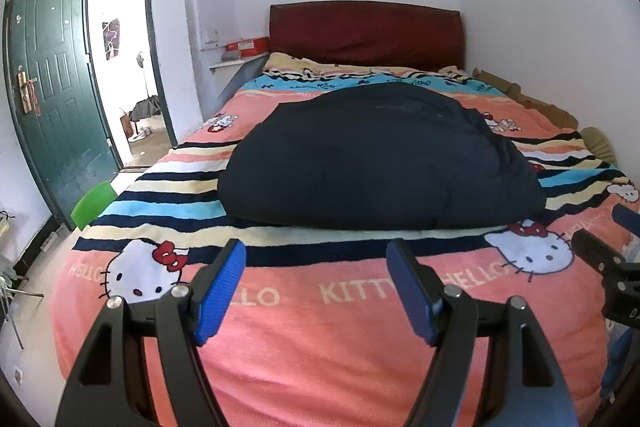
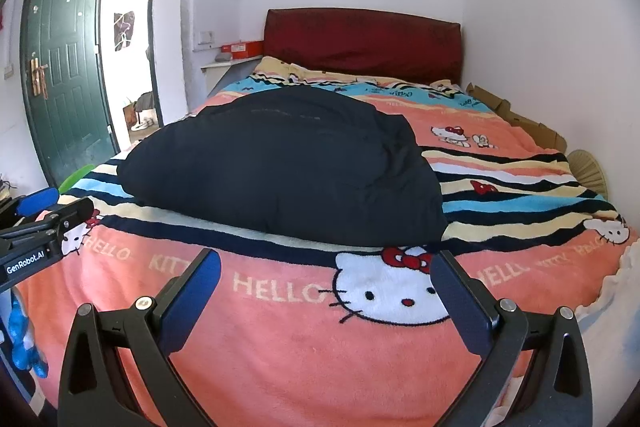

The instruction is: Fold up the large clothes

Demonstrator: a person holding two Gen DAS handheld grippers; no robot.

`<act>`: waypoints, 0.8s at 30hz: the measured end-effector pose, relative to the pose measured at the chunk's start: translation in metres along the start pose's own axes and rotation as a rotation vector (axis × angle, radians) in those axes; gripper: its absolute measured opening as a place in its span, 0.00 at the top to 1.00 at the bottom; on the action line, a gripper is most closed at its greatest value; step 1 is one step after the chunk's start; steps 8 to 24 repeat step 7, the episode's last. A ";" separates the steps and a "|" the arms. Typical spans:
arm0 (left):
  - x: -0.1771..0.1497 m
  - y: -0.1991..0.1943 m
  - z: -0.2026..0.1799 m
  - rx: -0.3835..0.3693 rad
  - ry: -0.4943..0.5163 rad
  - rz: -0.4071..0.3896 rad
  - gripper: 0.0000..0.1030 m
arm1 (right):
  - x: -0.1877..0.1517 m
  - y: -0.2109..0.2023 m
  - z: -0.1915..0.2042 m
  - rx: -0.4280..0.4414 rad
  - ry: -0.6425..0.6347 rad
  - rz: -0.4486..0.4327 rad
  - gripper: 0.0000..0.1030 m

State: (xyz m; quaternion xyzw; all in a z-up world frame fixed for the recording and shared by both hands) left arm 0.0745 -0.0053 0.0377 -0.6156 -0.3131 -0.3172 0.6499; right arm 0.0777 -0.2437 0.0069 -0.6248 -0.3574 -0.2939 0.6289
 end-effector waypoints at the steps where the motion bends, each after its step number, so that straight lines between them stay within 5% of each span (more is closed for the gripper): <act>1: 0.000 0.000 0.000 0.001 -0.002 0.001 0.30 | 0.000 0.001 0.000 0.000 0.000 0.002 0.00; 24: 0.001 0.001 0.001 0.011 -0.006 0.007 0.31 | -0.002 0.003 0.001 0.003 -0.003 0.011 0.00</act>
Point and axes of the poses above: each gripper's, at about its wrist camera, not at the fingertips, and y roughly the way its jaws point, z to its left, x to its top, the point moved 1 cm from there along y, roughly the way its jaws point, and after that the axes turned 3 degrees about z, right-handed, at the moved point
